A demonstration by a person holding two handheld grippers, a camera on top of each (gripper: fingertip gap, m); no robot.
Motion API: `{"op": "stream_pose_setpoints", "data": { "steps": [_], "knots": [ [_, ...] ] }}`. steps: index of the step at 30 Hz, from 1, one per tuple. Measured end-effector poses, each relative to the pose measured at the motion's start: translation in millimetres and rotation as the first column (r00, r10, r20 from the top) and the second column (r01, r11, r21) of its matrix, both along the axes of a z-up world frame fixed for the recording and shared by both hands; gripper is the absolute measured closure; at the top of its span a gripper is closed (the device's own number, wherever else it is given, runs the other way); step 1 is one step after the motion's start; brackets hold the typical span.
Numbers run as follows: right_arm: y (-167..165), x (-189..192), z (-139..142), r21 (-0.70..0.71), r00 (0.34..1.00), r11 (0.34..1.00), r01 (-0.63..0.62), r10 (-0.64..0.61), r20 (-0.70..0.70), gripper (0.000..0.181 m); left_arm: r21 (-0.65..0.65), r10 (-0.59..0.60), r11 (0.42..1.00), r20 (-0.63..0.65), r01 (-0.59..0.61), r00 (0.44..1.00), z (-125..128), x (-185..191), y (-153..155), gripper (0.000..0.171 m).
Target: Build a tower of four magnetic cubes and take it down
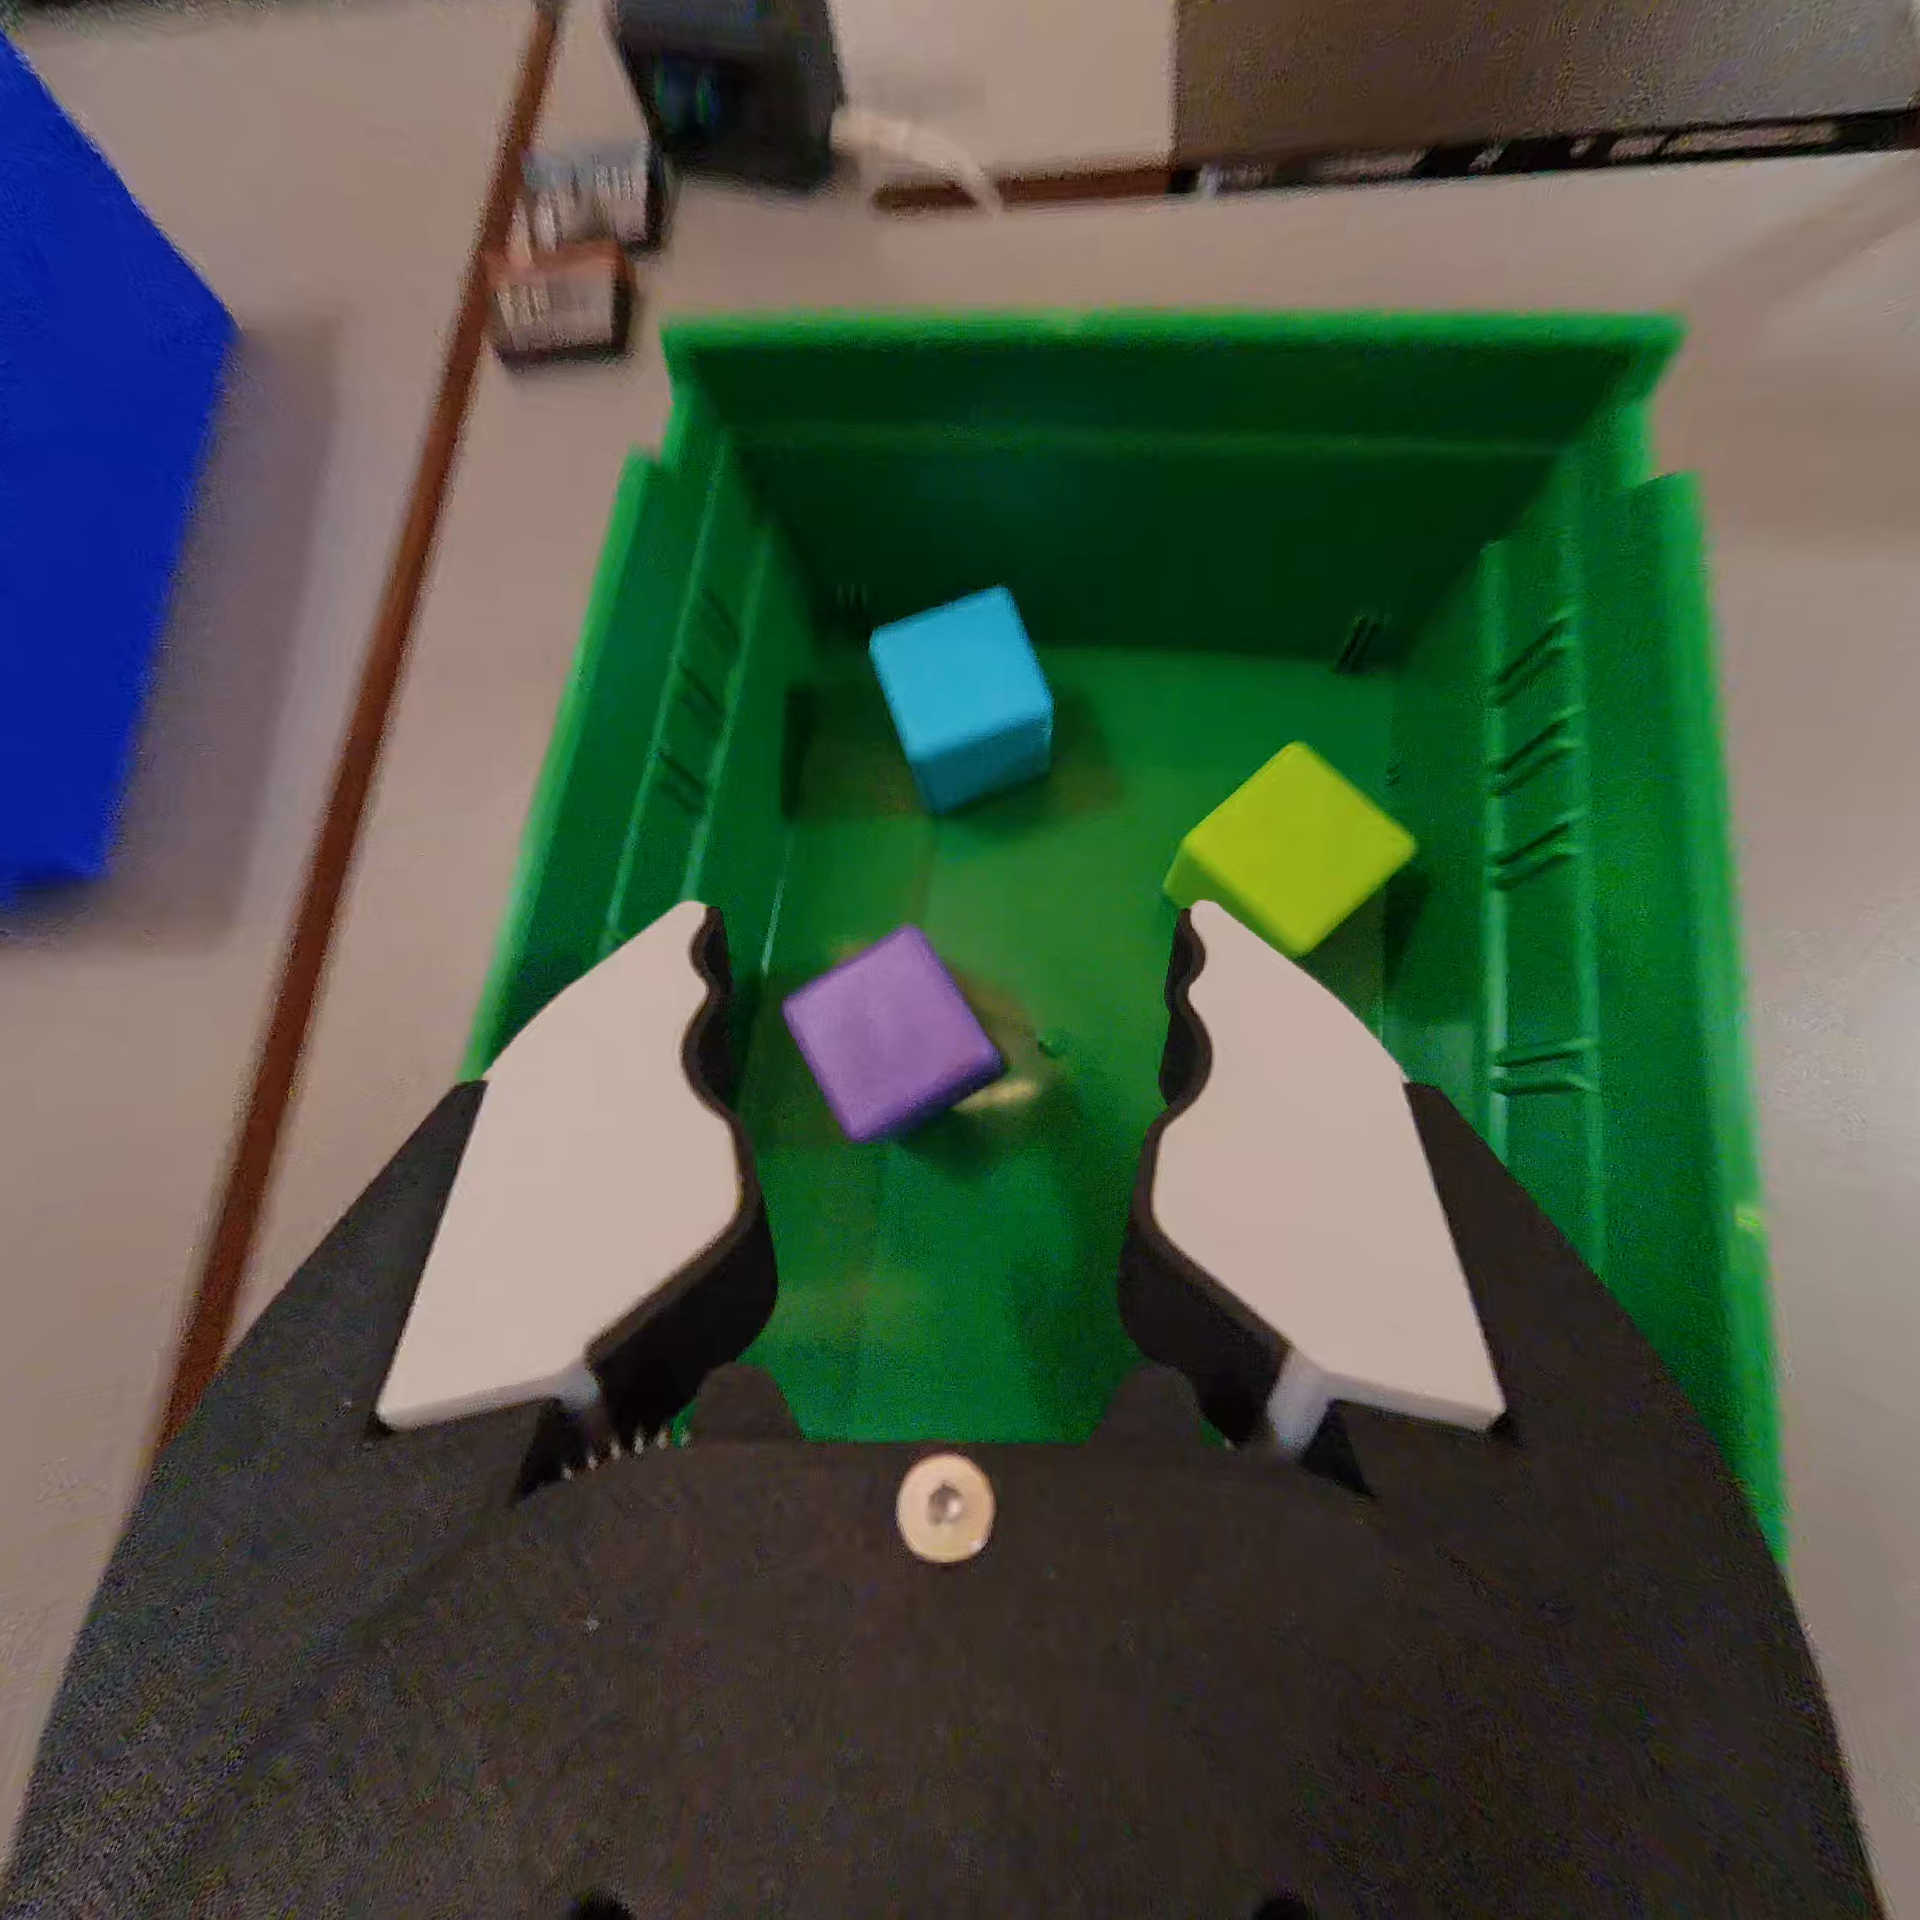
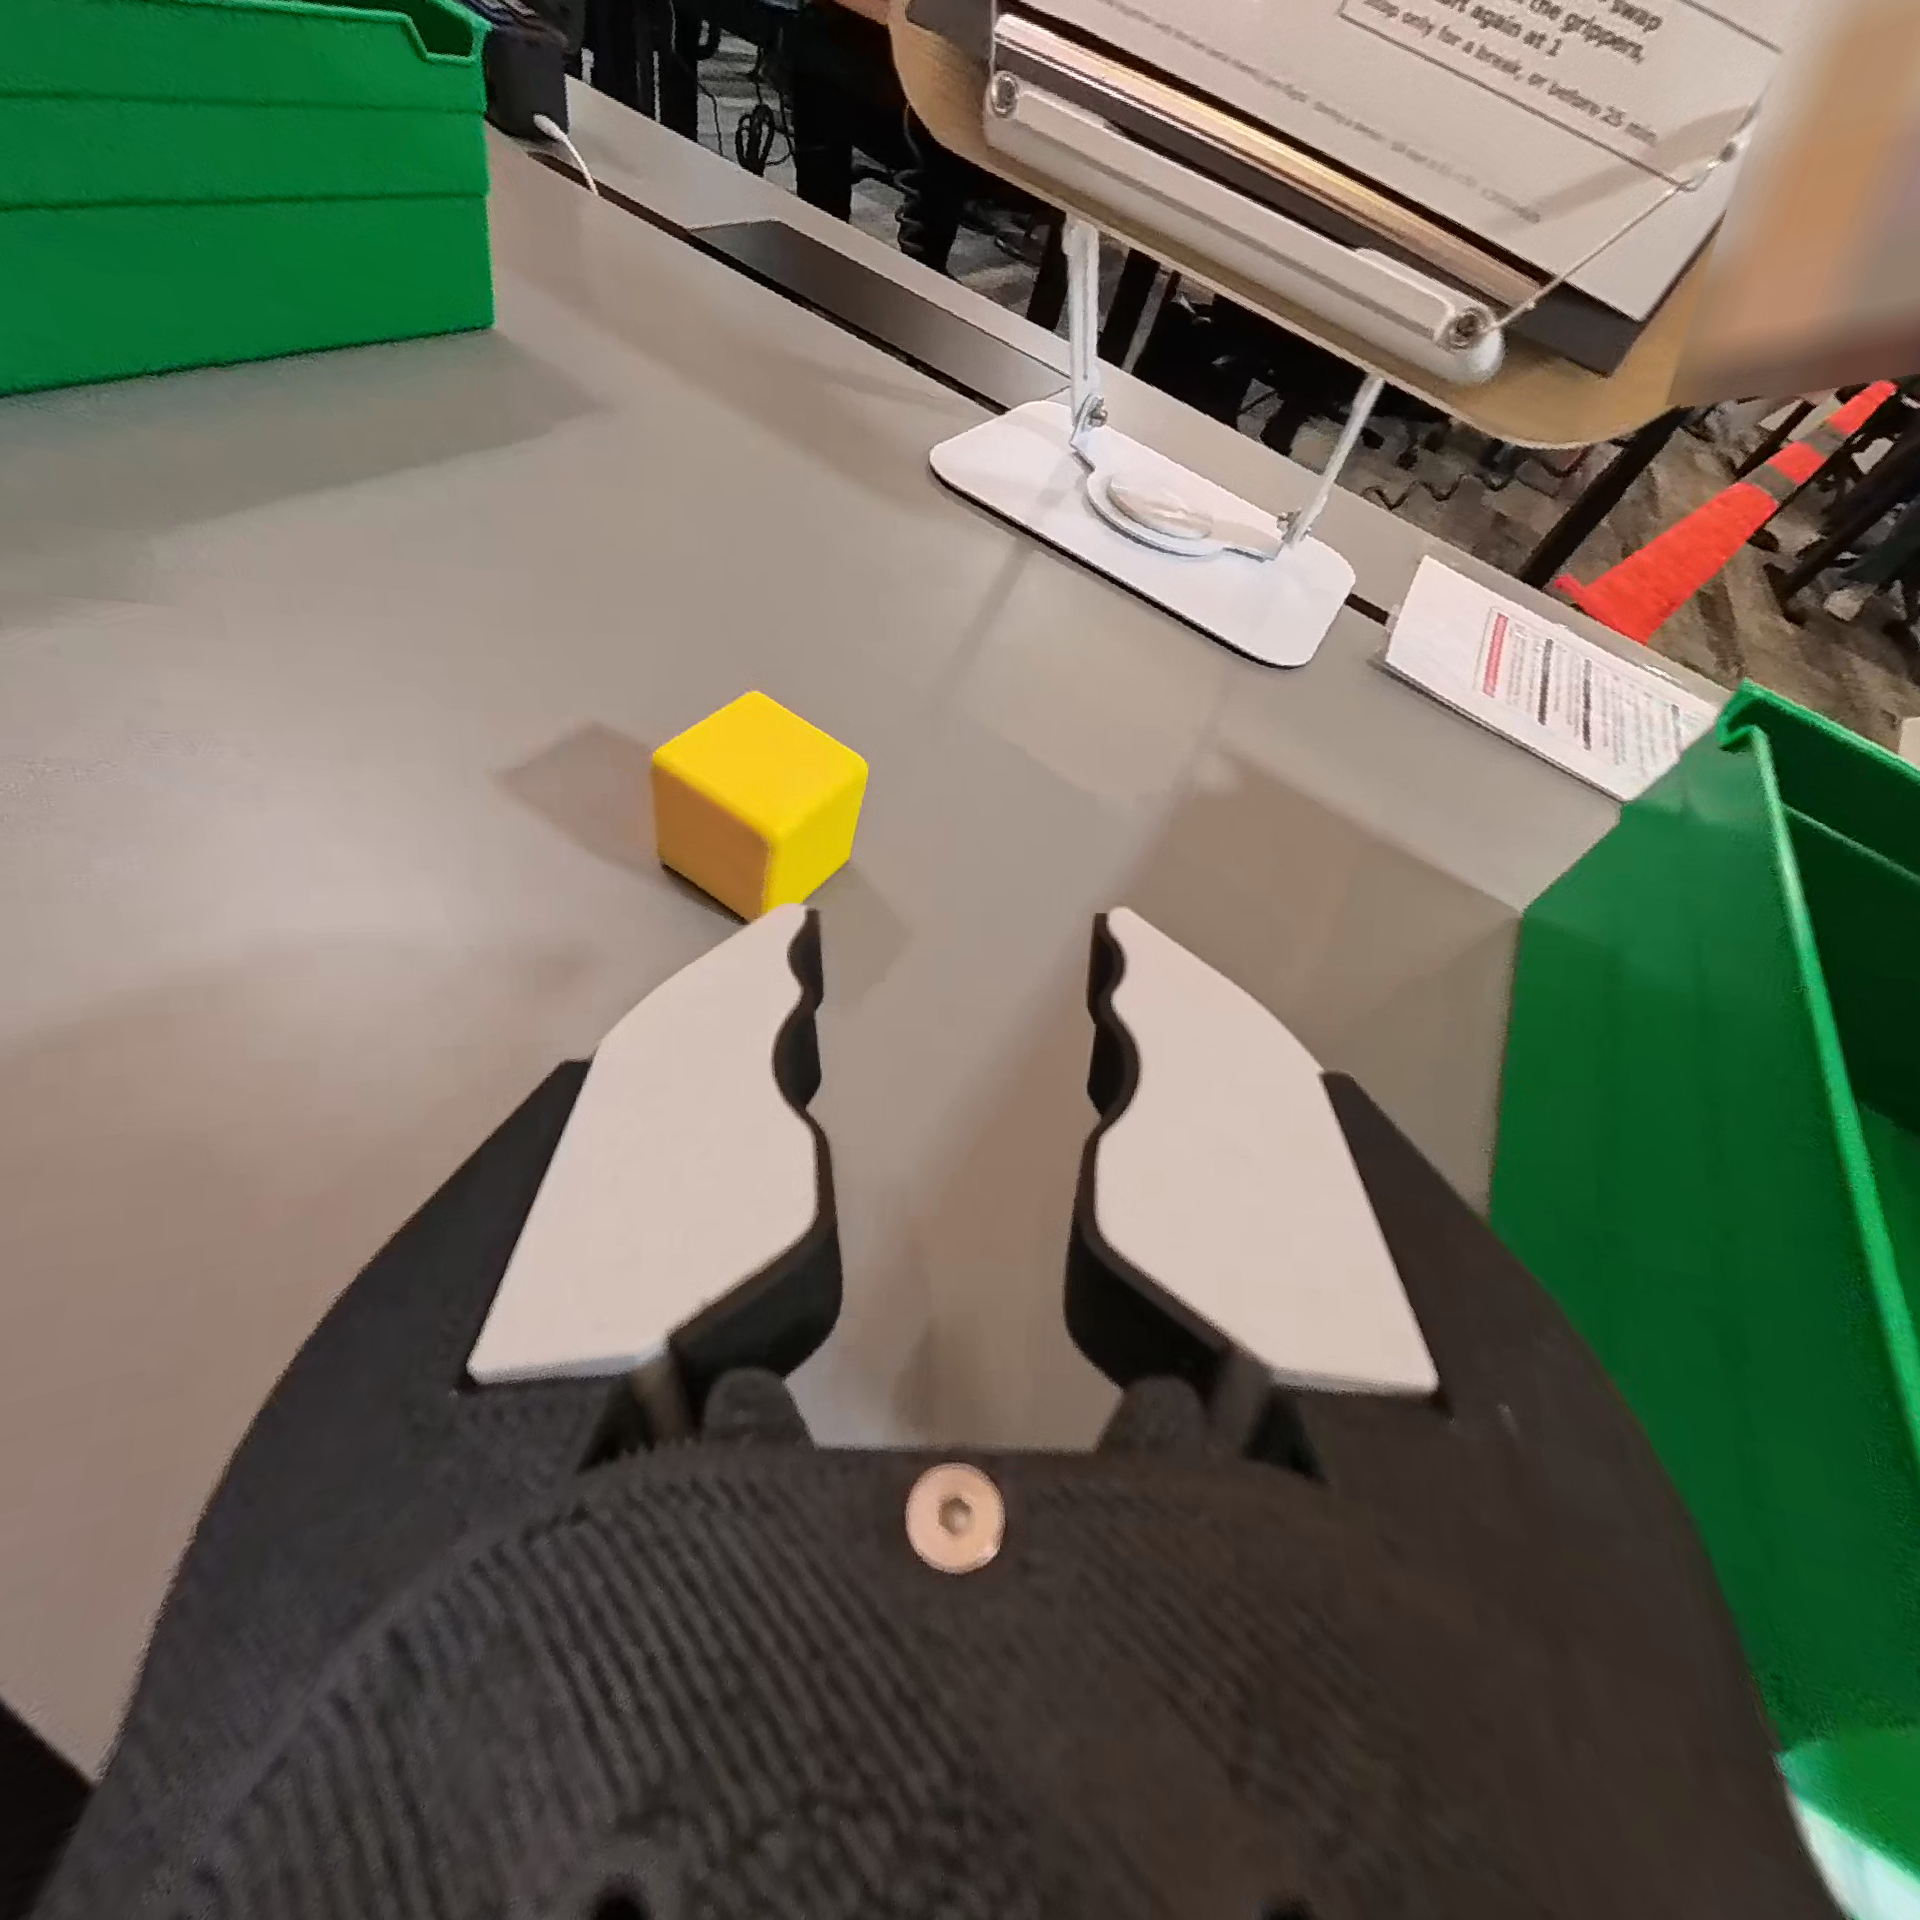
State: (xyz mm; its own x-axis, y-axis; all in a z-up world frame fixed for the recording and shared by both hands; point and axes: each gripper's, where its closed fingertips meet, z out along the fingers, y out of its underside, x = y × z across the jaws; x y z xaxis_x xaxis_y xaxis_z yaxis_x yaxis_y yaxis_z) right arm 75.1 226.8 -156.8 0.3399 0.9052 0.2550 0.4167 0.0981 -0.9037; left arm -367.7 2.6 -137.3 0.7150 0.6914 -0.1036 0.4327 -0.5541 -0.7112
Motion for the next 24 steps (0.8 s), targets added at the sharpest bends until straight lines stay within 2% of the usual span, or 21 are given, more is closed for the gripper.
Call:
{"op": "stream_pose_setpoints", "data": {
  "steps": [3, 6, 15, 16, 20, 24],
  "knots": [
    [-2, -6, -2, 0.006, 1.000, 1.000, -0.017, 0.017, 0.010, 0.131, 0.045, 0.075, 0.996, 0.127, -0.081, 0.989, -35, -8, -9, 0.097],
    [-2, -8, -3, 0.014, 1.000, 1.000, -0.018, 0.018, 0.022, 0.131, -0.028, 0.117, 0.993, 0.144, -0.114, 0.983, -58, -12, -21, 0.097],
    [1, -5, -2, 0.006, 1.000, 1.000, -0.006, 0.006, 0.011, 0.131, -0.092, 0.135, 0.989, 0.262, -0.115, 0.956, -79, -9, -25, 0.106],
    [1, -5, -2, 0.007, 1.000, 1.000, -0.005, 0.005, 0.011, 0.131, -0.076, 0.121, 0.992, 0.285, -0.103, 0.951, -79, -7, -23, 0.113],
    [0, -6, -2, 0.011, 1.000, 1.000, -0.008, 0.008, 0.014, 0.131, 0.009, 0.045, 0.999, 0.289, -0.049, 0.956, -67, -5, -20, 0.119],
    [0, -7, -3, 0.011, 1.000, 1.000, -0.010, 0.010, 0.019, 0.131, 0.070, -0.014, 0.998, 0.213, -0.001, 0.977, -29, -7, -24, 0.120]
  ]
}}
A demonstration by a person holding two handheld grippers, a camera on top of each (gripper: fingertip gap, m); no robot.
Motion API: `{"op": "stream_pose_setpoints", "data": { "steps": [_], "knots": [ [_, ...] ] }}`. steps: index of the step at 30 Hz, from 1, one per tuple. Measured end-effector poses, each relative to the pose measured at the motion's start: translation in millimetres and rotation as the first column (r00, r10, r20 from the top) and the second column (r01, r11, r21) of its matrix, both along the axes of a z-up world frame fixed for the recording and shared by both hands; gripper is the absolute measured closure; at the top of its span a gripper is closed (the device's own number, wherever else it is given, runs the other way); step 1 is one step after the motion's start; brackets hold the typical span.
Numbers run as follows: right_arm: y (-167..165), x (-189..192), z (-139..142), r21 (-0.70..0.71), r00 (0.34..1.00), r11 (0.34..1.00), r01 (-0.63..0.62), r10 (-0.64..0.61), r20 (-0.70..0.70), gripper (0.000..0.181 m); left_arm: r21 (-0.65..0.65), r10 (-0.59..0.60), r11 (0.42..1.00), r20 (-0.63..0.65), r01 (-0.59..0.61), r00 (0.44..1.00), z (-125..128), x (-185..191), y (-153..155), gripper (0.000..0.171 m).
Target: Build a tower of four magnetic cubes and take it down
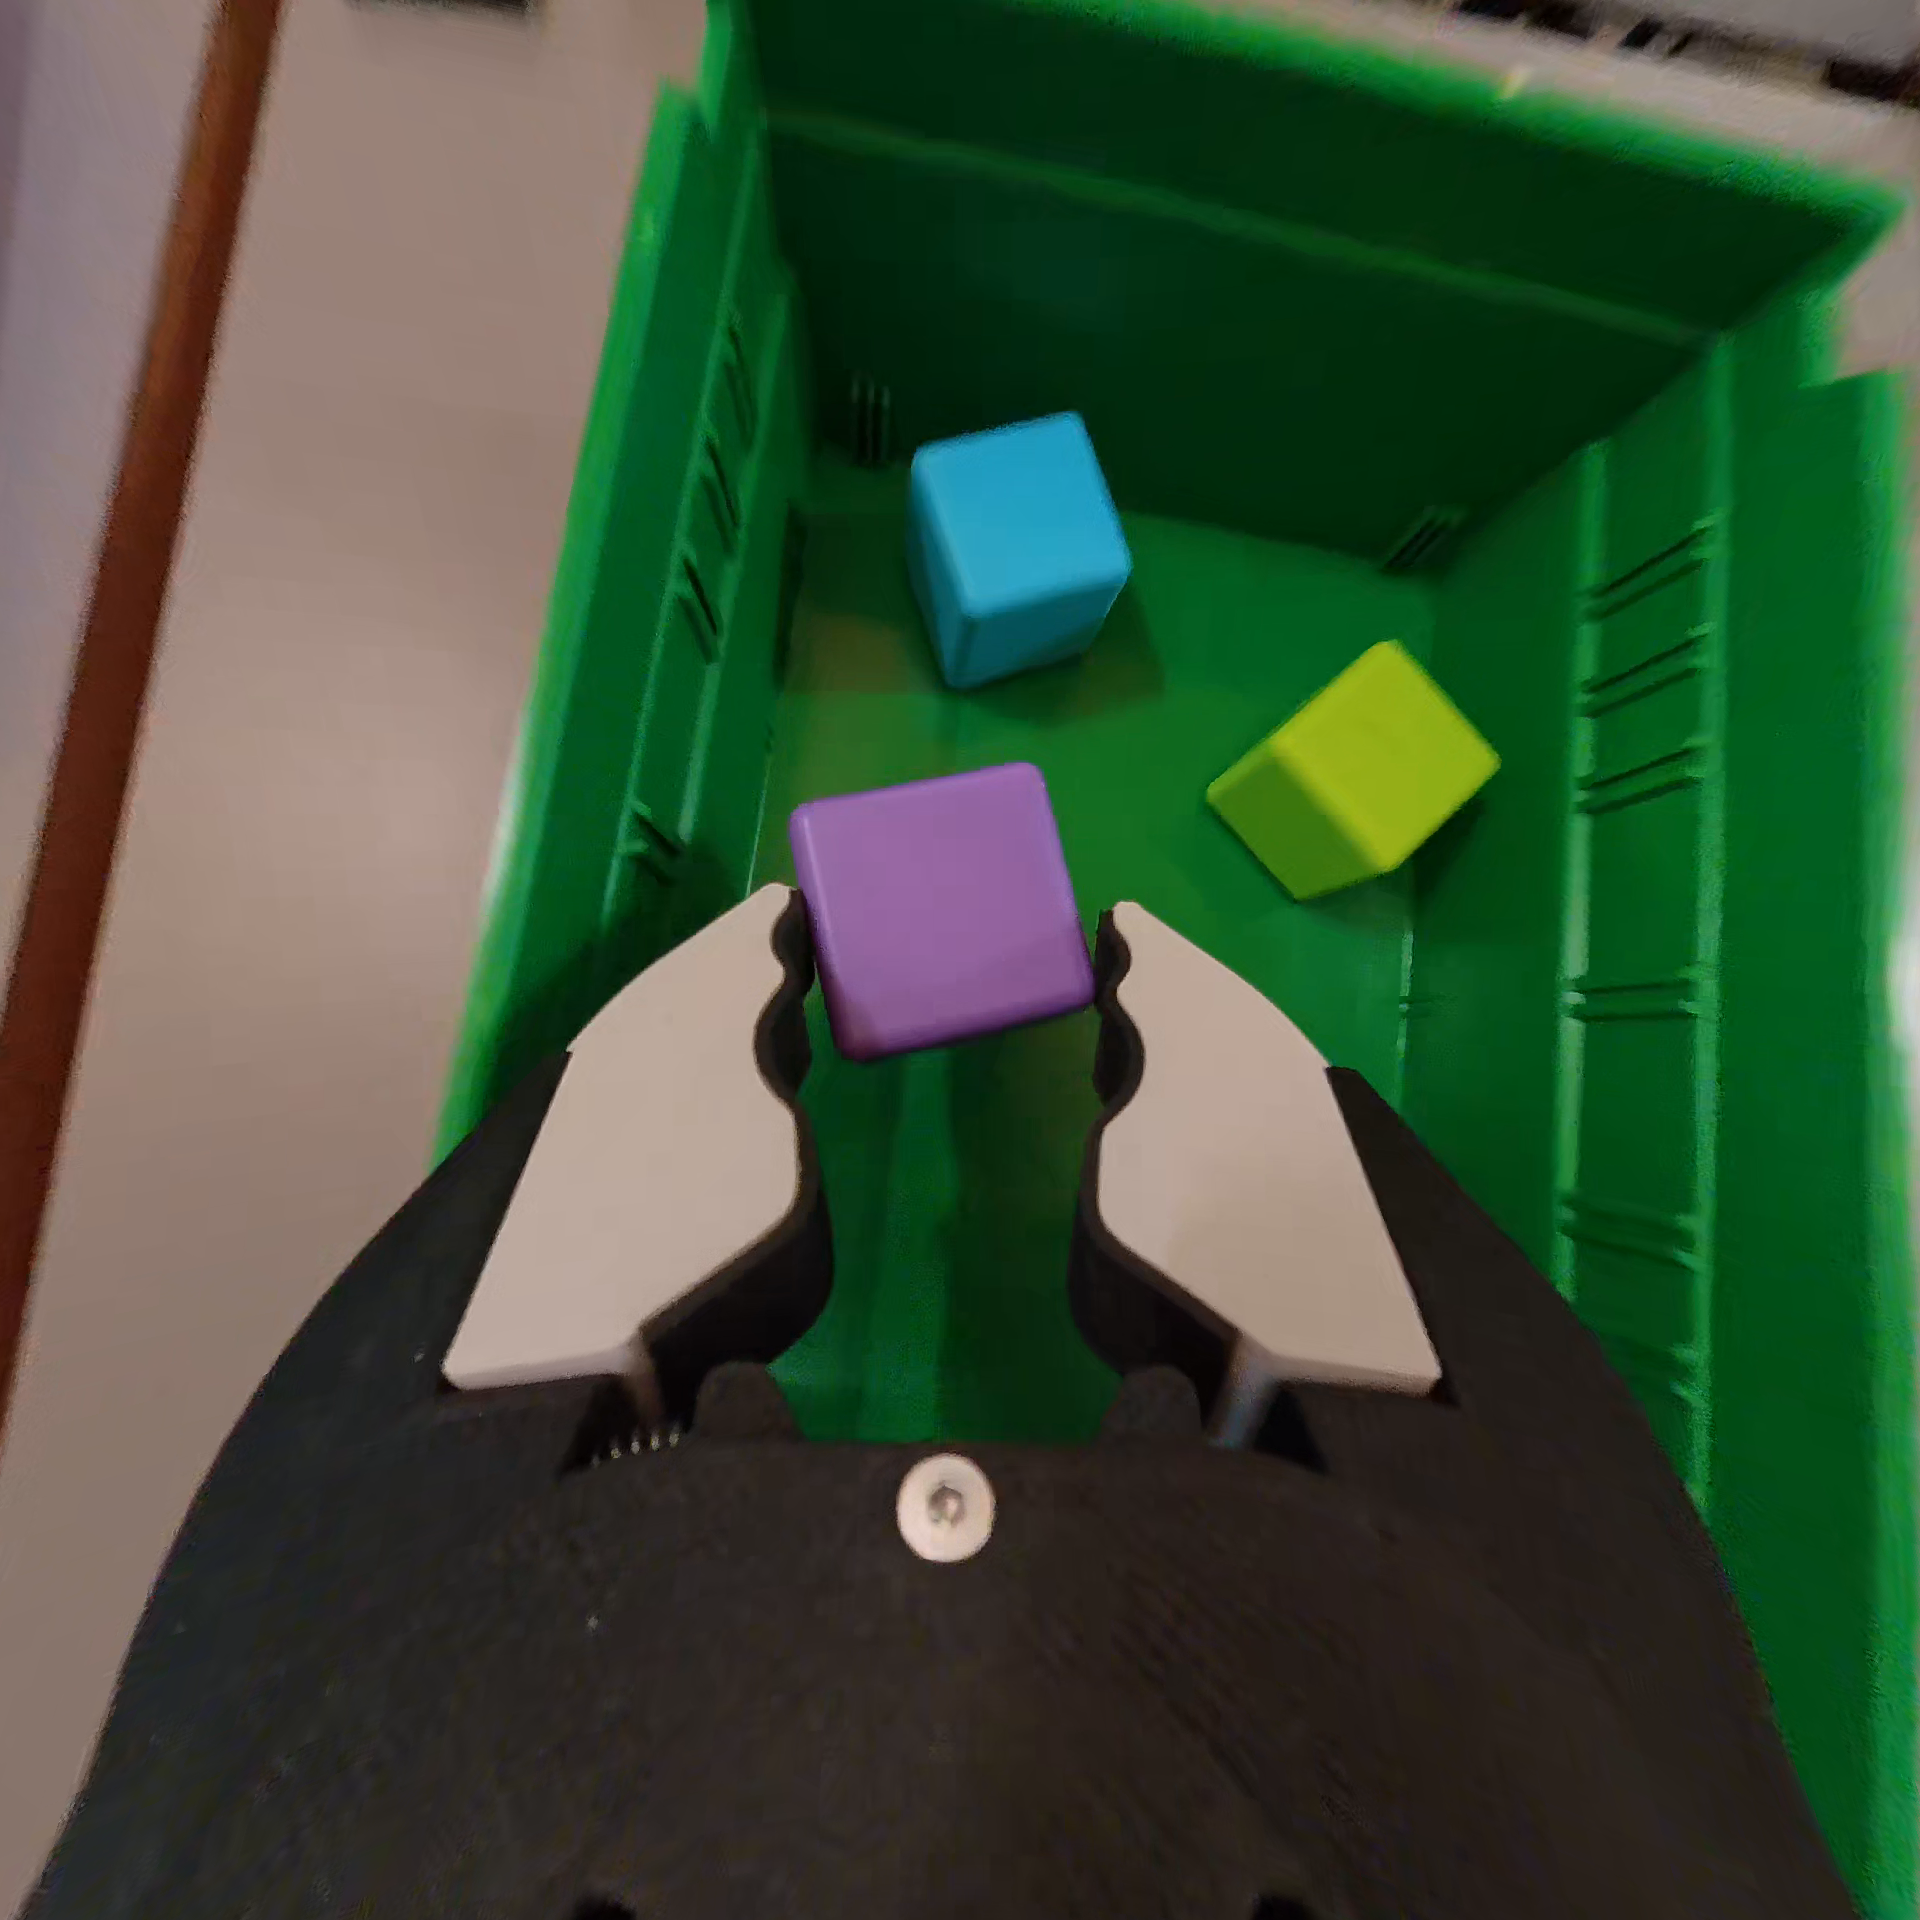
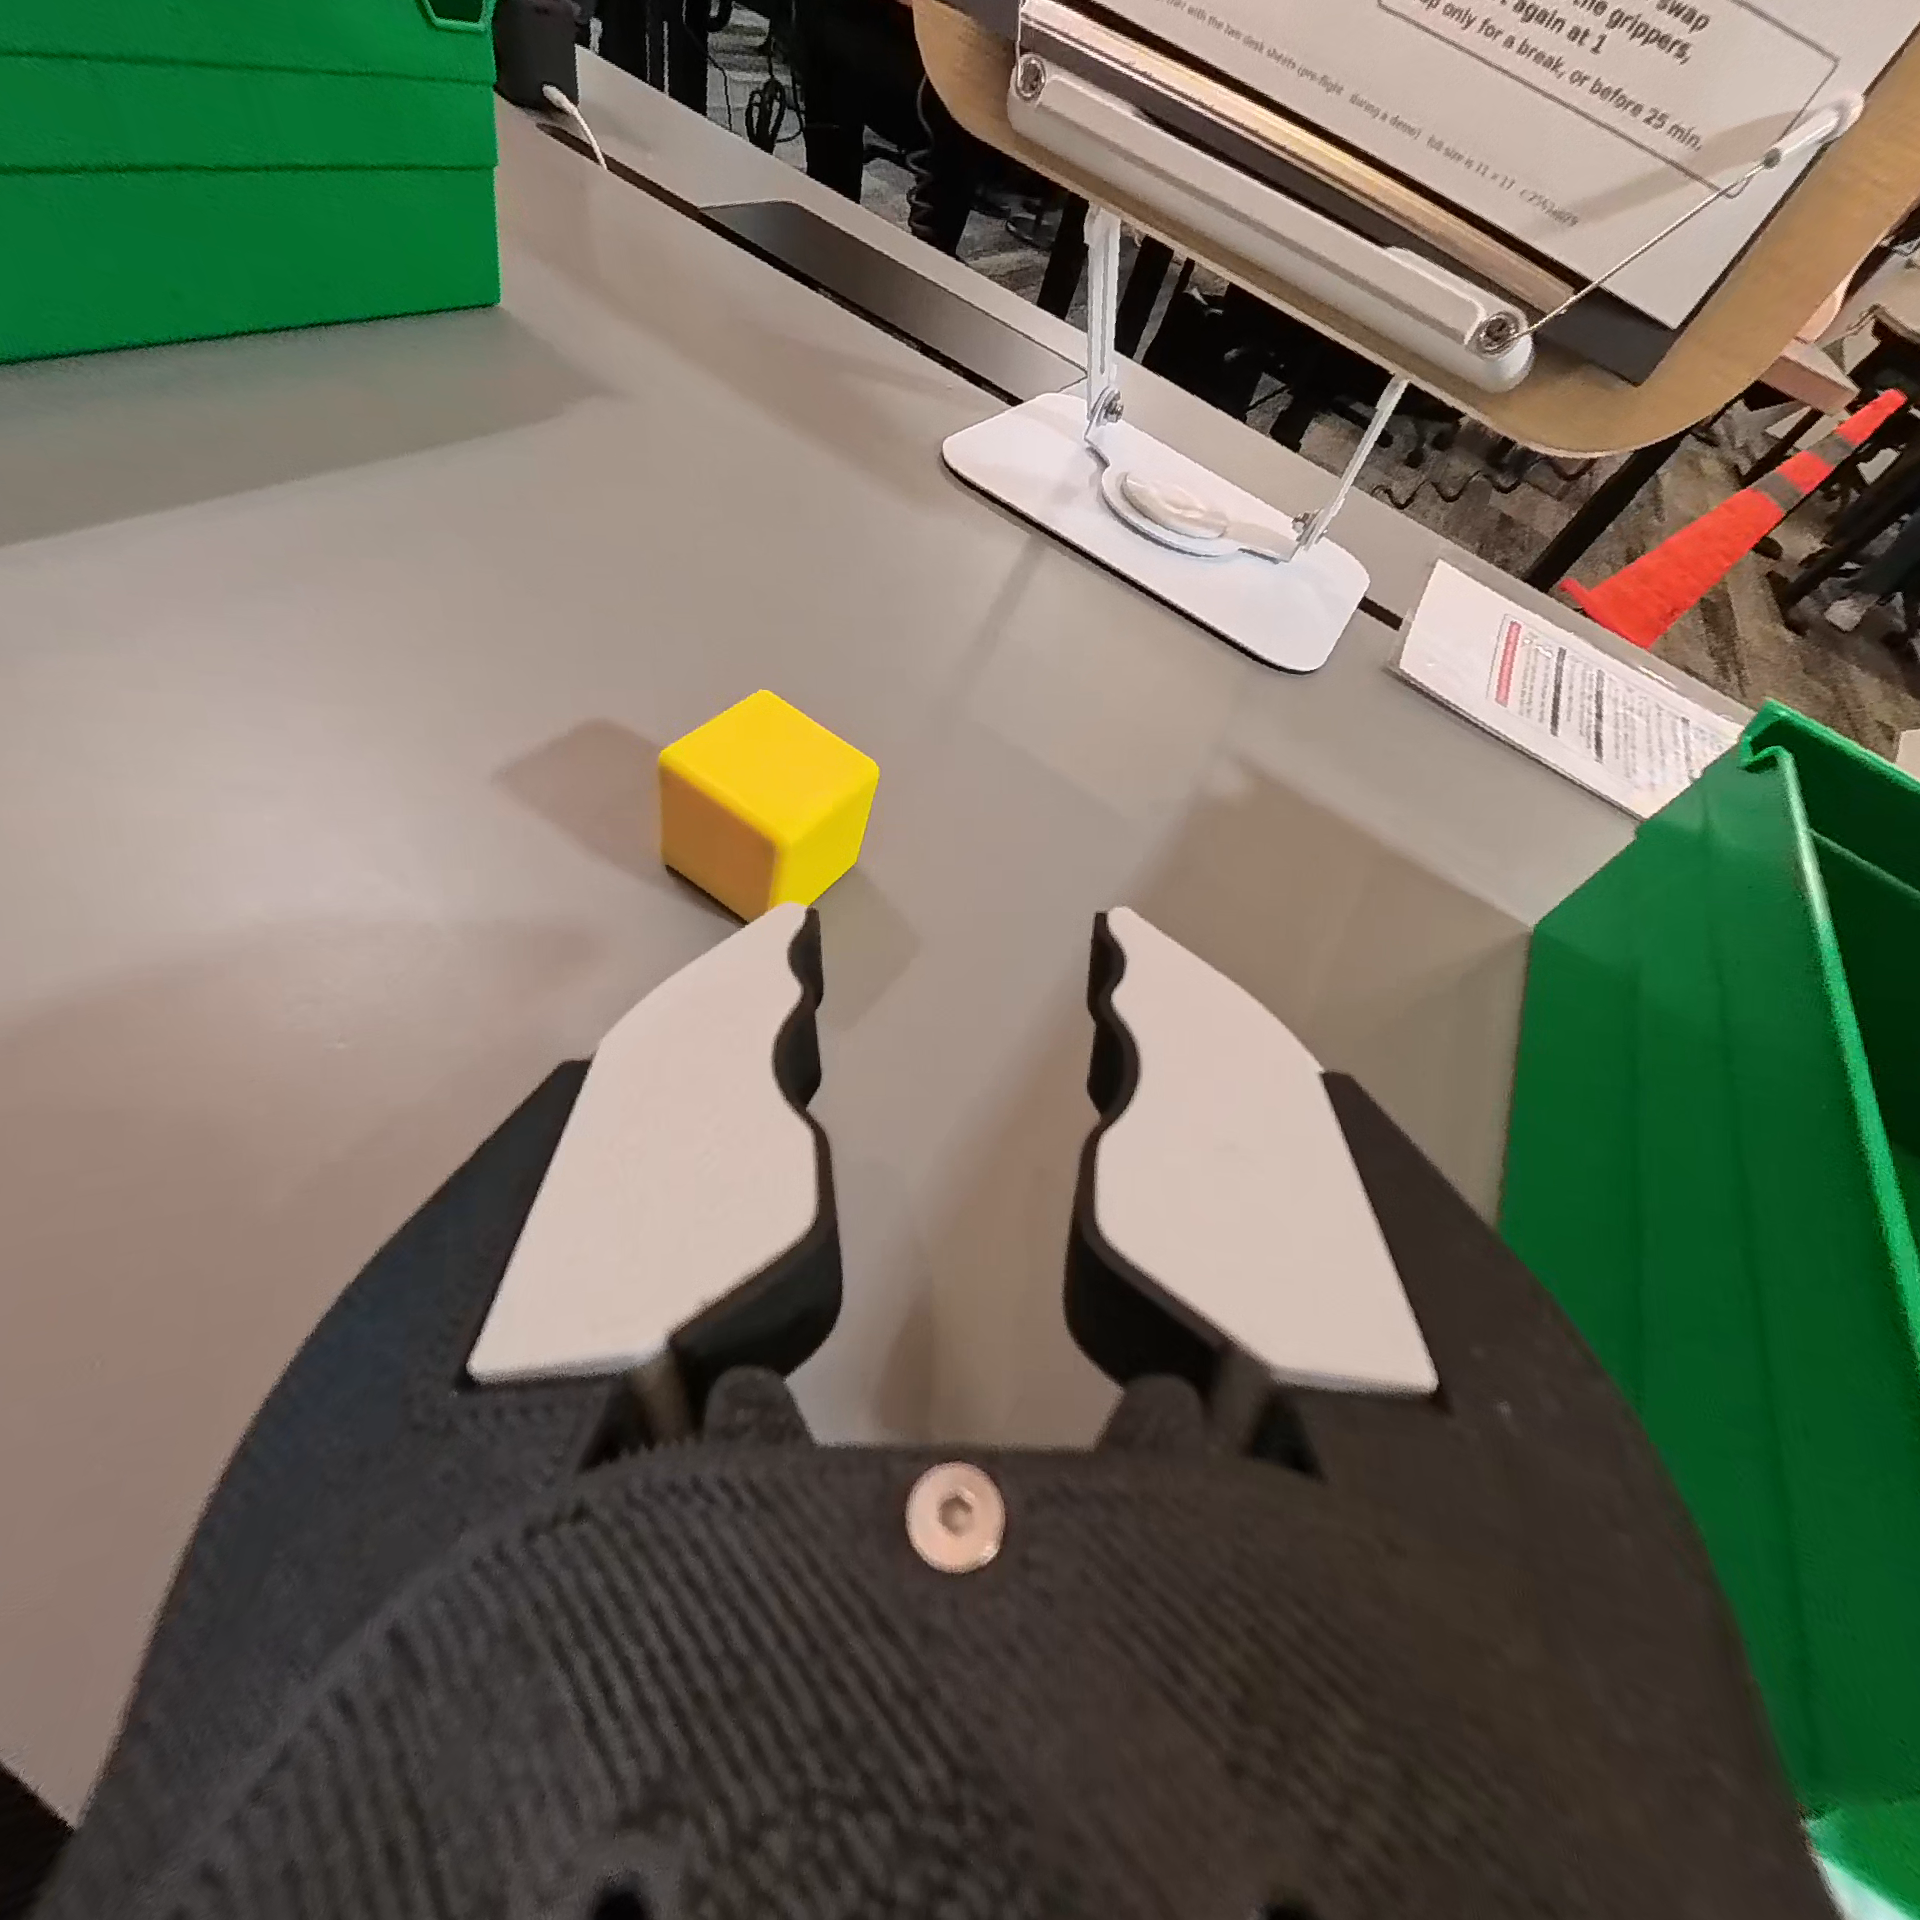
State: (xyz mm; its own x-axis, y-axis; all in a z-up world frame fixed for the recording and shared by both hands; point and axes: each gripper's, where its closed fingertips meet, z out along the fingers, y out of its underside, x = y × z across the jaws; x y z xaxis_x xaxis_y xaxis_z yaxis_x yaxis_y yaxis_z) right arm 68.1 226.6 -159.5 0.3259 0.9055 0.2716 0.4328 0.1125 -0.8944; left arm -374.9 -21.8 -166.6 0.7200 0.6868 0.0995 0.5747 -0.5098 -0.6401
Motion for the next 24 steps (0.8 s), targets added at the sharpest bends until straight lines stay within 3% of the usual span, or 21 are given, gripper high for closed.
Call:
{"op": "stream_pose_setpoints", "data": {
  "steps": [4, 6, 9, 11, 14, 17, 21, 24],
  "knots": [
    [0, 0, -1, -0.002, 1.000, 1.000, -0.002, 0.002, 0.002, 0.131, 0.114, -0.152, 0.979, -0.135, 0.167, 0.979, 65, 19, 15, 0.120],
    [0, -1, -1, -0.003, 1.000, 1.000, -0.003, 0.003, 0.003, 0.131, 0.184, -0.277, 0.932, -0.195, 0.312, 0.941, 98, 46, 33, 0.120],
    [0, -1, -2, -0.002, 1.000, 1.000, -0.003, 0.003, 0.005, 0.131, 0.281, -0.508, 0.775, -0.255, 0.566, 0.823, 136, 106, 64, 0.120],
    [0, 0, -1, -0.001, 1.000, 1.000, -0.001, 0.001, 0.005, 0.131, 0.269, -0.669, 0.618, -0.312, 0.739, 0.674, 147, 152, 82, 0.119],
    [1, 5, -2, -0.004, 1.000, 1.000, 0.014, -0.014, 0.005, 0.131, 0.134, -0.830, 0.383, -0.385, 0.914, 0.404, 142, 215, 103, 0.120],
    [2, 14, -3, -0.001, 0.999, 0.999, 0.037, -0.037, 0.009, 0.131, 0.054, -0.906, 0.208, -0.366, 0.977, 0.213, 132, 267, 133, 0.120],
    [5, 29, -2, 0.014, 0.997, 0.997, 0.082, -0.082, 0.011, 0.132, 0.017, -0.950, 0.009, -0.312, 1.000, 0.014, 103, 322, 181, 0.120],
    [8, 43, -4, 0.000, 0.993, 0.993, 0.119, -0.119, 0.013, 0.132, -0.001, -0.966, -0.088, -0.243, 0.996, -0.085, 64, 349, 204, 0.120]
  ]
}}
